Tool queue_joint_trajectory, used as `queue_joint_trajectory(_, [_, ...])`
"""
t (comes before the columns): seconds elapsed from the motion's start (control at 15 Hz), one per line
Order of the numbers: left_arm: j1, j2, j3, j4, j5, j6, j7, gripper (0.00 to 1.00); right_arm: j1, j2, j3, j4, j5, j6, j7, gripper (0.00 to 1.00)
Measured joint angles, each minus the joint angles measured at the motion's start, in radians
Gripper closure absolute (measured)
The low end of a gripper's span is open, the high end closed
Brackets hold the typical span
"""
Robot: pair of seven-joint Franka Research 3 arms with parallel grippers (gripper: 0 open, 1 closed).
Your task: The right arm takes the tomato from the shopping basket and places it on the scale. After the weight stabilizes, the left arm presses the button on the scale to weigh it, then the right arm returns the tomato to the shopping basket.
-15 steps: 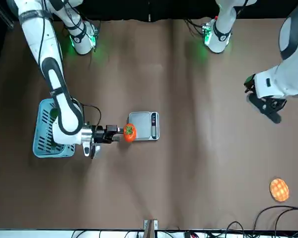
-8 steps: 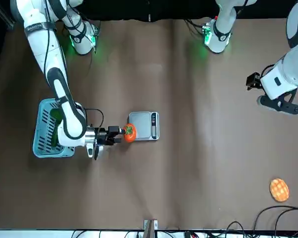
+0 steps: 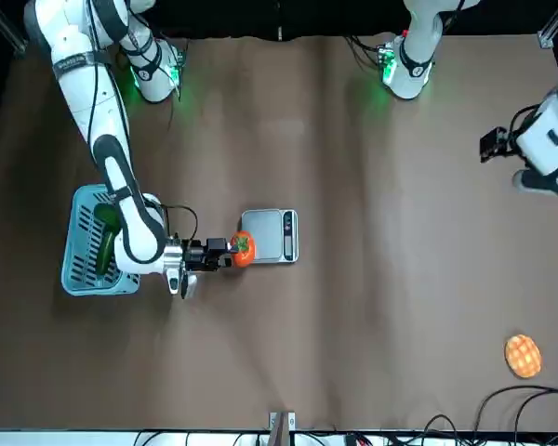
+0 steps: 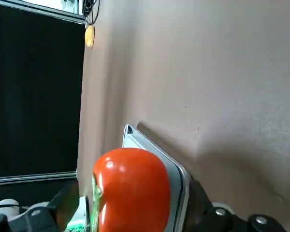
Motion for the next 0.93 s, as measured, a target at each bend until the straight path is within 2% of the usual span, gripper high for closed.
queue_joint_trajectory(0.27, [0.017,-0.030,0.013,0.000,-0.011,-0.030,-0.042,0.00,0.007,0.009,0.000,0.000,0.004,0.000,0.000,0.00])
queue_joint_trajectory(0.6, [-0.080,-0.077,0.088,-0.005,-0.025,-0.067,-0.204,0.00,0.010,0.013,0.000,0.000,0.006,-0.010,0.000,0.00])
queue_joint_trajectory(0.73, [-0.114,-0.100,0.139,-0.029,-0.061,-0.068,-0.215,0.00,0.010,0.014,0.000,0.000,0.006,-0.014,0.000,0.00])
queue_joint_trajectory(0.93, [-0.156,-0.155,0.239,-0.115,-0.102,-0.015,-0.208,0.00,0.011,0.015,0.001,-0.001,0.006,-0.032,0.000,0.00])
